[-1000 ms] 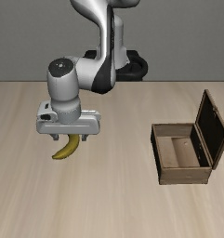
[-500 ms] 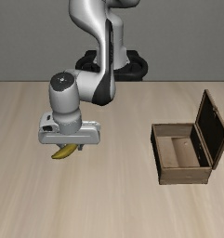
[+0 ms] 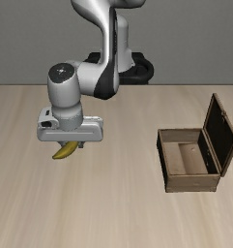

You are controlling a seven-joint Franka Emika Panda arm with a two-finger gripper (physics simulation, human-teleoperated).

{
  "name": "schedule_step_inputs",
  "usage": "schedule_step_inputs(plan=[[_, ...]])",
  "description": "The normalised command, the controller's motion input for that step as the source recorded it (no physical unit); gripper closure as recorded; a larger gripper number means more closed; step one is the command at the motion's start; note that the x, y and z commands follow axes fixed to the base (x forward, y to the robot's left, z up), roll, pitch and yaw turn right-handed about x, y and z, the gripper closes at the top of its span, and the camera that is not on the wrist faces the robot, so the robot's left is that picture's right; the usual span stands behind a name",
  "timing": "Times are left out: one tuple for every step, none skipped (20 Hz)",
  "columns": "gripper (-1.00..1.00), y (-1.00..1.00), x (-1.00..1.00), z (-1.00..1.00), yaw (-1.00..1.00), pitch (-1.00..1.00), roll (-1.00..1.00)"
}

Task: Pick up the banana and place it in the box

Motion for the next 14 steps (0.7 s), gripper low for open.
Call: schedule_step_inputs(plan=[[1.0, 0.0, 0.0, 1.0, 0.0, 0.0, 0.0], [1.0, 0.0, 0.0, 1.0, 0.0, 0.0, 0.0], [1.0, 0.0, 0.0, 1.0, 0.0, 0.0, 0.0], [1.0, 0.0, 0.0, 1.0, 0.0, 0.0, 0.0], [1.0, 0.0, 0.0, 1.0, 0.0, 0.0, 0.0], [1.0, 0.0, 0.0, 1.0, 0.0, 0.0, 0.0], [1.0, 0.0, 0.0, 1.0, 0.0, 0.0, 0.0], [1.0, 0.0, 0.0, 1.0, 0.0, 0.0, 0.0], [1.0, 0.0, 0.0, 1.0, 0.0, 0.0, 0.0], [1.0, 0.0, 0.0, 1.0, 0.0, 0.0, 0.0], [1.0, 0.0, 0.0, 1.0, 0.0, 0.0, 0.0], [1.0, 0.0, 0.0, 1.0, 0.0, 0.0, 0.0], [1.0, 0.0, 0.0, 1.0, 0.0, 0.0, 0.0], [1.0, 0.0, 0.0, 1.0, 0.0, 0.0, 0.0]])
